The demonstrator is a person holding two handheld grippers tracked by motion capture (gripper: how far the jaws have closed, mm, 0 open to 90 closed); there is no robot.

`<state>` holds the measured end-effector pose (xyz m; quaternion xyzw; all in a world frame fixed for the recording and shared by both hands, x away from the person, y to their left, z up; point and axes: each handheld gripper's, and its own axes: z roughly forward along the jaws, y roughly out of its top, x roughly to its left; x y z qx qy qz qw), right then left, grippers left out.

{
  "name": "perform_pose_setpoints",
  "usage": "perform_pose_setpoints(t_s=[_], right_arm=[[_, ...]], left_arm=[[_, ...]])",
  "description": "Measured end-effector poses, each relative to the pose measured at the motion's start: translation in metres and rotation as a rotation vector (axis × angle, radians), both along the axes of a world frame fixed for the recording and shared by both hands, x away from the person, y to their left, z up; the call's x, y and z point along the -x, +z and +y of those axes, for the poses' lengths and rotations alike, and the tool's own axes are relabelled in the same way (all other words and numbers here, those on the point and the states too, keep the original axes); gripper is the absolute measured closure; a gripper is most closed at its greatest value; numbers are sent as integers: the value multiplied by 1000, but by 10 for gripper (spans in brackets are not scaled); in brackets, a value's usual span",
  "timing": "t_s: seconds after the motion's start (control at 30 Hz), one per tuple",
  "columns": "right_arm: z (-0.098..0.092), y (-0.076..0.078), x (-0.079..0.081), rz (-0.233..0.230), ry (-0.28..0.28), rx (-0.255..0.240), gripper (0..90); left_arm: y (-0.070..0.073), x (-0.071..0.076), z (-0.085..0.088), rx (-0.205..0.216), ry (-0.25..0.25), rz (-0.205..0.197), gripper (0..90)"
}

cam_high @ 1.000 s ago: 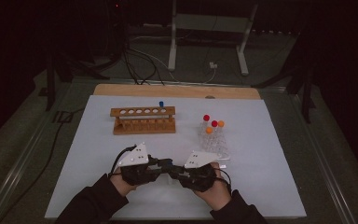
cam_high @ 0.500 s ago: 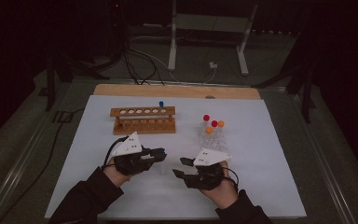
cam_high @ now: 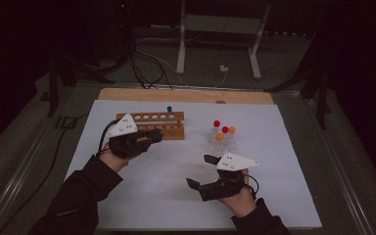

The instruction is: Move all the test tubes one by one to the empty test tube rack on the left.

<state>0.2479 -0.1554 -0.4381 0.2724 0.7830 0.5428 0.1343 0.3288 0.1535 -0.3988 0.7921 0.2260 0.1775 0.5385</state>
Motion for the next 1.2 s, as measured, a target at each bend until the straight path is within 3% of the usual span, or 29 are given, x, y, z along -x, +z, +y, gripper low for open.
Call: perform_pose_setpoints(t_s=[0.23, 0.43, 0.73, 0.97, 1.2], right_arm=[[-7, 3, 1, -17, 28, -28, 0], [-10, 3, 1, -29, 15, -15, 0], [-11, 4, 1, -29, 23, -20, 0], [-10, 3, 2, -21, 61, -29, 0], [-11, 2, 2, -23, 67, -26, 1]], left_arm=[[13, -19, 1, 6, 58, -37, 777], [17, -36, -2, 12, 124, -73, 777], [13, -64, -11, 27, 227, -87, 776], [8, -83, -17, 32, 296, -108, 776], [-9, -96, -21, 36, 351, -110, 776]])
